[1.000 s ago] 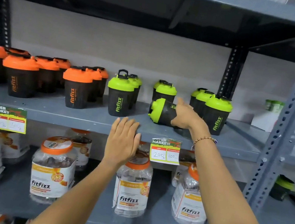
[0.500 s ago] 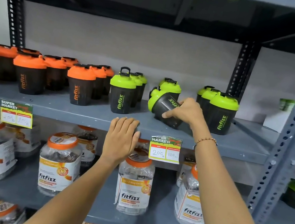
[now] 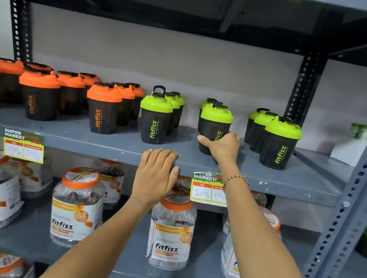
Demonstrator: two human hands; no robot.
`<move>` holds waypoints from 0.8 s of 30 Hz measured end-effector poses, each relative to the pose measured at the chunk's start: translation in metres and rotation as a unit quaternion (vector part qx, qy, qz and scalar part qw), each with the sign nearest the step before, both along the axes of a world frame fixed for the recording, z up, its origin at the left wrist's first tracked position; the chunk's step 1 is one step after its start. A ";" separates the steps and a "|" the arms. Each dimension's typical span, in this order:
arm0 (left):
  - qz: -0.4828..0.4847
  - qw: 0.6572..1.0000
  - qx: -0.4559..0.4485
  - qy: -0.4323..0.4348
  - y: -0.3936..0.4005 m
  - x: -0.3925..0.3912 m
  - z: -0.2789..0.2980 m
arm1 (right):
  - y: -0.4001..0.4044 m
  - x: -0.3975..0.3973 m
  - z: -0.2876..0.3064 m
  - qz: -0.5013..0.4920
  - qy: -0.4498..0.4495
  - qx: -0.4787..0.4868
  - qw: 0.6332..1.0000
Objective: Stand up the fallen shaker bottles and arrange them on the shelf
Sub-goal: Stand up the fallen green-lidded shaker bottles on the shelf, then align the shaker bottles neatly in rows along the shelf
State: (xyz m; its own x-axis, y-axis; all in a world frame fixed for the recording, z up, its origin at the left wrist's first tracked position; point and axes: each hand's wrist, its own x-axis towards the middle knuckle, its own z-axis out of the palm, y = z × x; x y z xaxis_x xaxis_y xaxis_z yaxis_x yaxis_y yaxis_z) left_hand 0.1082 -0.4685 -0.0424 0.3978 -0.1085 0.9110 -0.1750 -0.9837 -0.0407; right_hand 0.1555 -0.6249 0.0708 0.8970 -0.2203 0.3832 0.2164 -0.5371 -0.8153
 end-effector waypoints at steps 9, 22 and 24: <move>0.000 1.000 0.007 0.024 0.001 -0.001 0.001 | 0.001 0.006 -0.003 -0.012 0.000 -0.024 1.000; 0.016 0.988 -0.041 0.145 -0.010 -0.017 0.056 | -0.026 -0.021 -0.008 -0.011 0.004 -0.016 1.000; -0.057 0.970 -0.109 0.209 -0.017 -0.007 0.069 | -0.049 -0.028 -0.011 -0.060 -0.030 0.002 0.998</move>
State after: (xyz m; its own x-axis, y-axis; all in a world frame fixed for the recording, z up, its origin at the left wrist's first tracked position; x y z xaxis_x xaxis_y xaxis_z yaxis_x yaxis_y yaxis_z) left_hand 0.1008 -0.4853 0.0268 0.7341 0.0040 0.6790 -0.2397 -0.9341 0.2647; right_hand 0.1280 -0.6737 0.0601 0.8401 -0.3257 0.4338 0.1992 -0.5586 -0.8052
